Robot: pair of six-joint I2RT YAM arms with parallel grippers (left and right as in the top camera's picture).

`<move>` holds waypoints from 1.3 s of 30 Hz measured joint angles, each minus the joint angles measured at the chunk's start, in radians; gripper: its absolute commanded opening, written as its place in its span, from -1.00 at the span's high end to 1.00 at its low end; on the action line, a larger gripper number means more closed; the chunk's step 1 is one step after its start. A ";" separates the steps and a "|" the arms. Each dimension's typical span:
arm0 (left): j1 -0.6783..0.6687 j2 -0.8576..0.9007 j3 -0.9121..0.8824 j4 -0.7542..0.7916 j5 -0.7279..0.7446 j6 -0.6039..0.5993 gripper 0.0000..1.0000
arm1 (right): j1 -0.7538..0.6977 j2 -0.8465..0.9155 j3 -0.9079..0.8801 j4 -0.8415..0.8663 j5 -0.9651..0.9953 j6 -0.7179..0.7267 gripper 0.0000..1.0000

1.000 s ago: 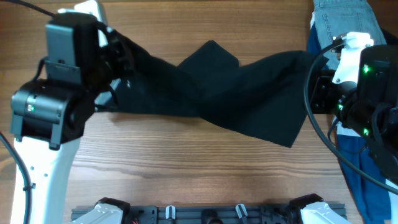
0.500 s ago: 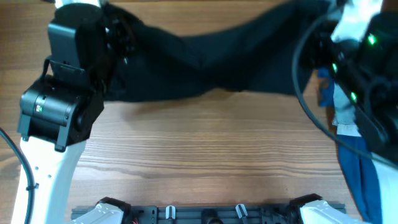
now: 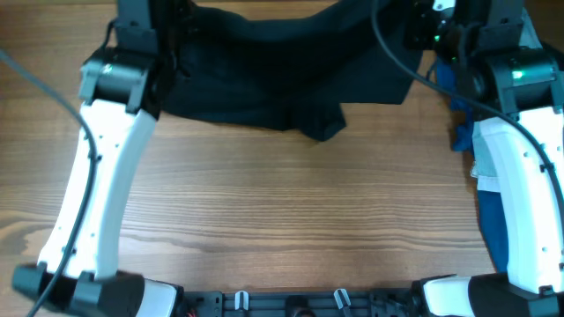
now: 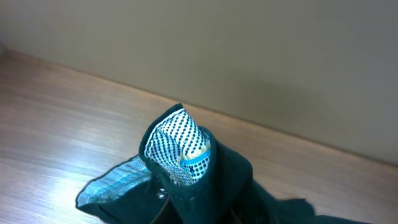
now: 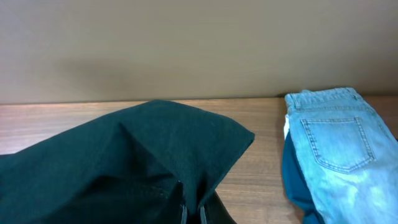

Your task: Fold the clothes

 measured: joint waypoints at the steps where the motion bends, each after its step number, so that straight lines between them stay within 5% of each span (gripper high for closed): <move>1: 0.000 0.014 0.000 0.004 0.006 -0.003 0.92 | -0.009 0.000 0.000 0.001 -0.006 0.000 0.91; 28: -0.001 0.109 -0.001 0.704 0.096 0.002 0.92 | -0.033 0.002 0.000 0.615 0.124 -0.137 0.91; 39: -0.003 0.133 0.000 0.749 0.044 0.051 0.92 | -0.033 0.045 0.000 0.737 0.164 -0.203 0.92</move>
